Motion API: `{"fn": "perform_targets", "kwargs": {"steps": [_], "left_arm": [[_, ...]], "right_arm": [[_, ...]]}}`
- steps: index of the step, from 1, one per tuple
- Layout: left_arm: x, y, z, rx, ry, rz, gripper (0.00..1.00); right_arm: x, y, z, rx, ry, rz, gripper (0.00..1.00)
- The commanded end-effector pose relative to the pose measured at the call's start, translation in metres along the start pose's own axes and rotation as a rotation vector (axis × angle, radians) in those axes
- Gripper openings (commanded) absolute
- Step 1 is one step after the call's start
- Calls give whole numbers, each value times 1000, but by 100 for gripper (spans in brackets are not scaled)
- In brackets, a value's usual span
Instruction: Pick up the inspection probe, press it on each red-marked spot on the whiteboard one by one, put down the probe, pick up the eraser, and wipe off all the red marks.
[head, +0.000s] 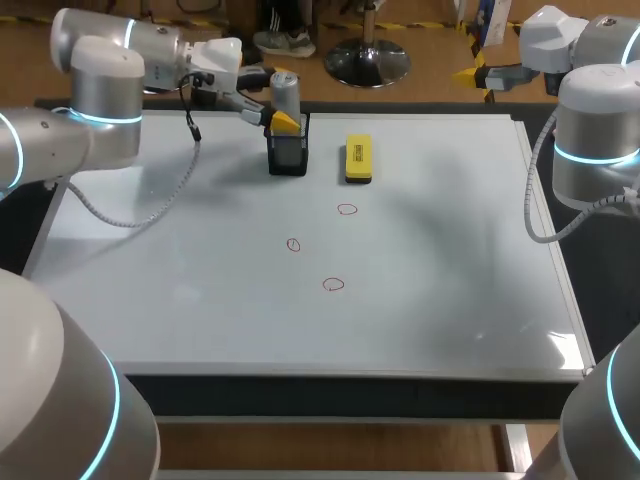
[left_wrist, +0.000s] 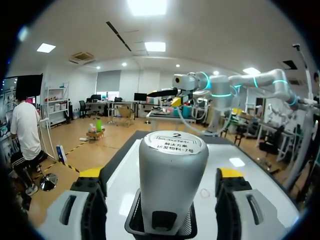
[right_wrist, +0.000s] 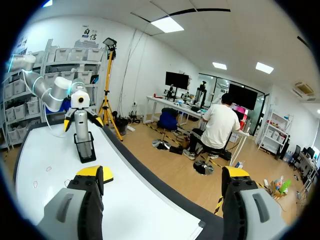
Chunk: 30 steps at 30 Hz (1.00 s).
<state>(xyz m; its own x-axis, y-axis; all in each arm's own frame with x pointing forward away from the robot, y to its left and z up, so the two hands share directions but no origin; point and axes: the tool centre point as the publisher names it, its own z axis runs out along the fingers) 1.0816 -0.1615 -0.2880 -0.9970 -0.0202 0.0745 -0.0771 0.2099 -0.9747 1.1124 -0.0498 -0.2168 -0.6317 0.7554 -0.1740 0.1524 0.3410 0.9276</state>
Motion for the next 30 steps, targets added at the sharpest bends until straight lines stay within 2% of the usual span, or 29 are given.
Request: {"fn": "perform_targets", "kwargs": {"steps": [1,2,7,12,17,21,30], "left_arm": [[4,-1,-2,5,-12,2,15],[5,-2,-3,6,-12,3,0],[10,-6,-4,6,-15,19,0],[14,-18,-7,13,-20,44,0],[19,-33,-8,11,-26,51,0],[23,-47,-12,49,-19,48,0],[30,-77,-20,38,-16,70,0]], "right_arm": [[0,0,0,0,1,0,100],[0,0,0,0,1,0,100],[0,0,0,0,1,0,100],[0,0,0,0,1,0,100],[0,0,0,0,1,0,100],[0,0,0,0,1,0,100],[0,0,0,0,1,0,100]]}}
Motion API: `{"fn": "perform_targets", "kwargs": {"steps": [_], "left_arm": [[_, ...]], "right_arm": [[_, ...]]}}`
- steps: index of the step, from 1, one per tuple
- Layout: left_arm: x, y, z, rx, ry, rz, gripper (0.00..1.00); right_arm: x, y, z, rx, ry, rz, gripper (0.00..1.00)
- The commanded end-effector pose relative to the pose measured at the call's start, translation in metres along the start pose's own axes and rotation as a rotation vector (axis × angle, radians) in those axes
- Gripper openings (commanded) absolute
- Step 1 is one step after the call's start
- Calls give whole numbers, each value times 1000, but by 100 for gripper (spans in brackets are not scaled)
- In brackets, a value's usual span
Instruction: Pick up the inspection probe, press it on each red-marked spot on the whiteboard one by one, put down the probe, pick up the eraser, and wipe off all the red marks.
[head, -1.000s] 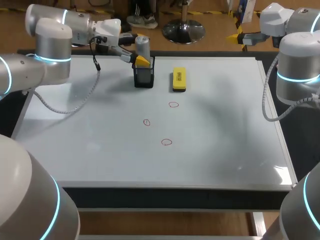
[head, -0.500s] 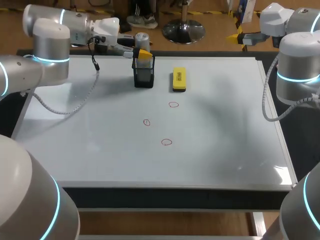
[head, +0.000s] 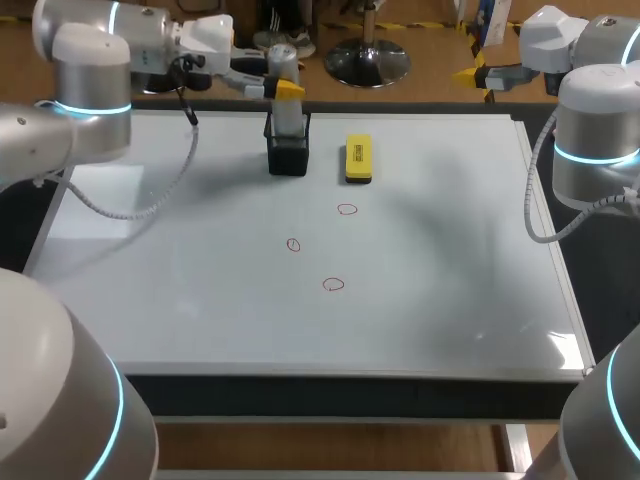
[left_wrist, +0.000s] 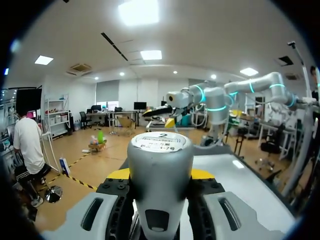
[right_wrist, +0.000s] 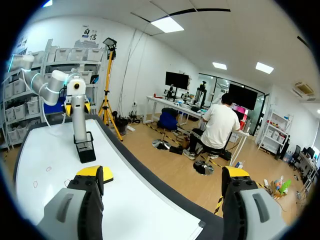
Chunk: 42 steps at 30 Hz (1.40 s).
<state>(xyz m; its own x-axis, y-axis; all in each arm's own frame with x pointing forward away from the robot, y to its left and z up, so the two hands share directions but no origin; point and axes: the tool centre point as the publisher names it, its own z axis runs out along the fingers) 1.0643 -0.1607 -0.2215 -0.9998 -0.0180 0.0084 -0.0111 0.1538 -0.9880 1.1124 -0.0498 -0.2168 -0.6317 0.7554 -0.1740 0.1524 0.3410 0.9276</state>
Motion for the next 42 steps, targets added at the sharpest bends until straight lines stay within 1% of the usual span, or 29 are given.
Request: {"fn": "perform_targets", "kwargs": {"steps": [1,4,10,12,15,16,22,30,39,42], "left_arm": [[8,-17,-5,-29,-2,6,0],[9,-23,-5,-49,0,9,0],[13,-35,-9,-61,-11,29,0],[13,-41,-12,-52,-14,36,0],[15,-48,-17,-58,-24,45,0],[15,-50,-19,-71,-30,45,0],[17,-55,-36,-70,-77,62,0],[23,-52,-70,-68,-164,60,0],[37,-39,-108,-67,-282,27,0],[41,-32,-122,-83,-325,10,0]], "right_arm": [[0,0,0,0,1,0,100],[0,0,0,0,1,0,100],[0,0,0,0,1,0,100],[0,0,0,0,1,0,100],[0,0,0,0,1,0,100],[0,0,0,0,1,0,100],[0,0,0,0,1,0,100],[0,0,0,0,1,0,100],[0,0,0,0,1,0,100],[0,0,0,0,1,0,100]]}}
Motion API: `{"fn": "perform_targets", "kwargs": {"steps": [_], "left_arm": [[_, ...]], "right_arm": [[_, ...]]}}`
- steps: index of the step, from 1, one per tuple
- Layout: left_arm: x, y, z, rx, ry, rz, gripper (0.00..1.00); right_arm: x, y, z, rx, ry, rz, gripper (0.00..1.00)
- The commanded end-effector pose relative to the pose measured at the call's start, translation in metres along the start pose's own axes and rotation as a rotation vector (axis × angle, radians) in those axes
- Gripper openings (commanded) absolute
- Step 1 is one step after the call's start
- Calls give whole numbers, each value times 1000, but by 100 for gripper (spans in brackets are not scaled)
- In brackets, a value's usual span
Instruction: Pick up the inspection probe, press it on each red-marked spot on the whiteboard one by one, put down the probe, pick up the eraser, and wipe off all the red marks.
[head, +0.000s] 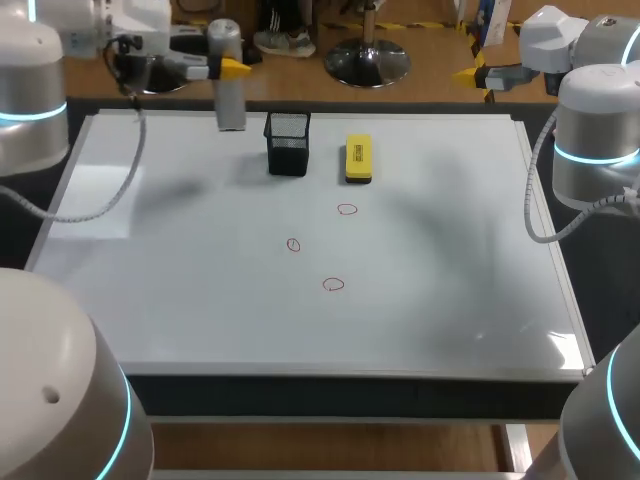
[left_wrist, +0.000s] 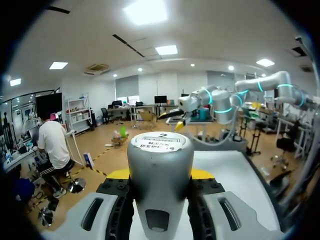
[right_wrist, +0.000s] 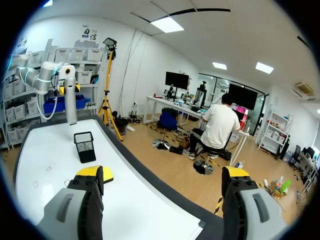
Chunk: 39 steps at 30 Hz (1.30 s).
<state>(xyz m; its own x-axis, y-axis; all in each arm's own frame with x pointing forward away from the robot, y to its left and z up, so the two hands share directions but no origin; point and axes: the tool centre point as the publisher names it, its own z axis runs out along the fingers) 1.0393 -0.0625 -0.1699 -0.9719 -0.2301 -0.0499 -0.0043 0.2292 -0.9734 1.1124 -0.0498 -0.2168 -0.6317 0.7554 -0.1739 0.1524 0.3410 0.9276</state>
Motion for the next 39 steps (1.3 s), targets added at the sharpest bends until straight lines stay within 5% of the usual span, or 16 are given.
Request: {"fn": "perform_targets", "kwargs": {"steps": [1,23,39], "left_arm": [[14,7,-24,-6,-115,-16,0],[20,51,-74,21,-265,-40,0],[19,54,-77,13,-280,-44,0]], "right_arm": [[0,0,0,0,1,0,100],[0,0,0,0,1,0,100],[0,0,0,0,1,0,100]]}}
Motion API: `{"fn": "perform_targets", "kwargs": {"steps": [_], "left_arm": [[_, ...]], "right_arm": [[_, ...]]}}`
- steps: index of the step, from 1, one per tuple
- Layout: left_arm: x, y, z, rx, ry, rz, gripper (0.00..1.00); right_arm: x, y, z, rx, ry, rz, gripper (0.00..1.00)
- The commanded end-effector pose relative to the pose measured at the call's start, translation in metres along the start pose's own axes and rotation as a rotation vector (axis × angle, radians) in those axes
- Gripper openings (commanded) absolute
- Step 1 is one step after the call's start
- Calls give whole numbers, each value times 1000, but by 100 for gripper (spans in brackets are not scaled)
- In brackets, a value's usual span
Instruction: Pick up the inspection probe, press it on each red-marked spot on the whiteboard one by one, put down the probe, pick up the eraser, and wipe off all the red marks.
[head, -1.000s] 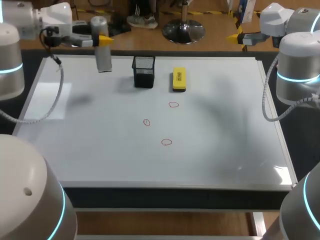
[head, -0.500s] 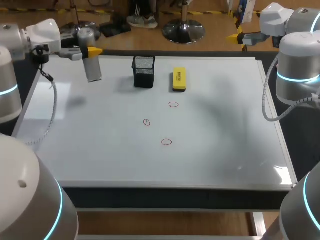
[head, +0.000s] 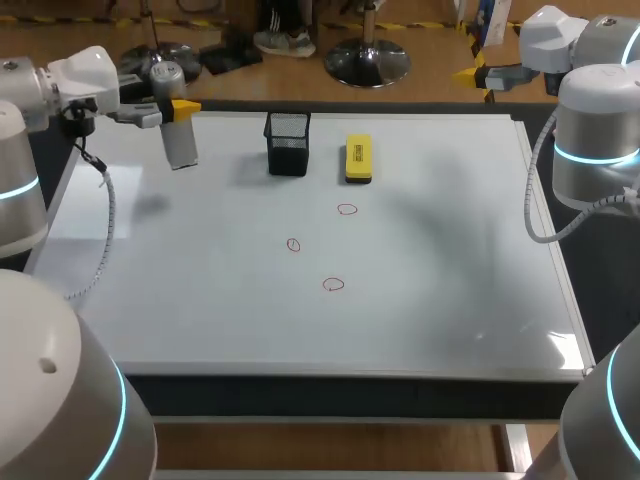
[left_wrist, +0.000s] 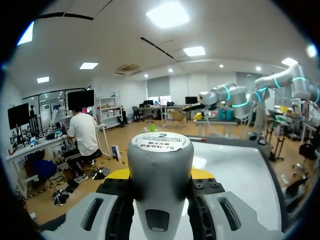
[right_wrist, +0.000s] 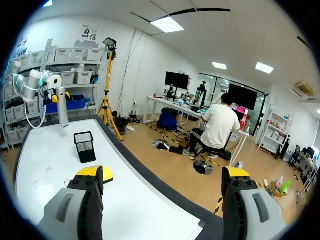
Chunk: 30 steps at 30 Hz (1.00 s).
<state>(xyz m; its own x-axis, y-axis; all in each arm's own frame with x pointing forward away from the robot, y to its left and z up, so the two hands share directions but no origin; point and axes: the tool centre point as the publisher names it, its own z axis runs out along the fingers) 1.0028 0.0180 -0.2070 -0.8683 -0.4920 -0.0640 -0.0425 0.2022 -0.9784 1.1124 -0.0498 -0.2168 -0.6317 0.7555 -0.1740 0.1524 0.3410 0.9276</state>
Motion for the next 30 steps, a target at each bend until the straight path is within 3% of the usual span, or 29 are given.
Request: {"fn": "perform_targets", "kwargs": {"steps": [1,10,18,30], "left_arm": [[0,0,-1,1,0,1,0],[0,0,-1,1,0,1,0],[0,0,-1,1,0,1,0],[0,0,-1,1,0,1,0]], "right_arm": [[0,0,0,0,1,0,100],[0,0,0,0,1,0,100],[25,1,13,173,284,-269,100],[67,-6,40,555,757,-815,100]]}}
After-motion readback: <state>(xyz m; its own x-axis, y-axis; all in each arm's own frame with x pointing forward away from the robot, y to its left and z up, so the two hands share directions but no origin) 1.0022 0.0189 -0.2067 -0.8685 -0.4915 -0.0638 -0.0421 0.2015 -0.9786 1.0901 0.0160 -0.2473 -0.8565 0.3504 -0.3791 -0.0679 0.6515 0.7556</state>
